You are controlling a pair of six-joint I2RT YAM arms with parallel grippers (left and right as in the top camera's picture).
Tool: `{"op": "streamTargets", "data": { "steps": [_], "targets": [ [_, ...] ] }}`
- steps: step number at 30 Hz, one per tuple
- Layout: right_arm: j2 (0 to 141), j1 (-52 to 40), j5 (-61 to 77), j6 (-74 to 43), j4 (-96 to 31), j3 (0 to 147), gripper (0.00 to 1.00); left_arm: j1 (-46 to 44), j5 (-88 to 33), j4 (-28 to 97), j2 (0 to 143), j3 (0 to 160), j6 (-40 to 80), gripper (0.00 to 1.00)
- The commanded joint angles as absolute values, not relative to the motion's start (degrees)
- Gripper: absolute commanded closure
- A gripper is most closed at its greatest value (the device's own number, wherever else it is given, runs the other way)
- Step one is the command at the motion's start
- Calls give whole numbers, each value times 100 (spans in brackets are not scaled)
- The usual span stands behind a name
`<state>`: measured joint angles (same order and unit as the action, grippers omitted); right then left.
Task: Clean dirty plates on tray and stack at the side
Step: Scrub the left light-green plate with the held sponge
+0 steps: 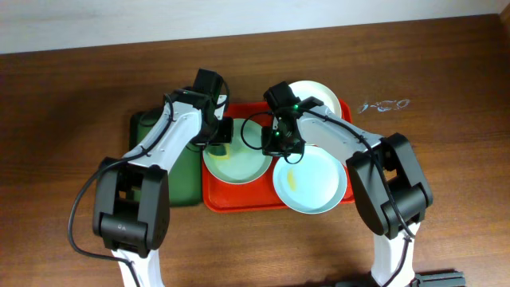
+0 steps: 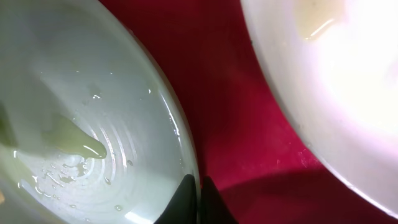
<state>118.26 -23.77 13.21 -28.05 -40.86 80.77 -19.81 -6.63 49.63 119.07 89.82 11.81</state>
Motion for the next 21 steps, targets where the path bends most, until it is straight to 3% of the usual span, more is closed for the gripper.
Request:
{"op": "streamTargets", "data": {
  "steps": [1, 5, 11, 18, 21],
  "targets": [
    [11887, -2359, 1330, -2727, -4117, 8068, 96, -2091, -235, 4799, 11740, 8576, 1525, 100],
    [11887, -2359, 1330, -2727, -4117, 8068, 96, -2316, -285, 4403, 11740, 7946, 1662, 100],
    [11887, -2359, 1332, -2727, -4117, 8068, 96, -2338, -2126, 4447, 11681, 8289, 1669, 100],
    [11887, -2359, 1332, -2727, -4115, 8068, 96, -2180, 130, 4847, 11365, 8565, 1671, 100],
    [11887, -2359, 1332, -2727, -4115, 8068, 96, -2307, 196, 4523, 11367, 8197, 1673, 100]
  ]
}}
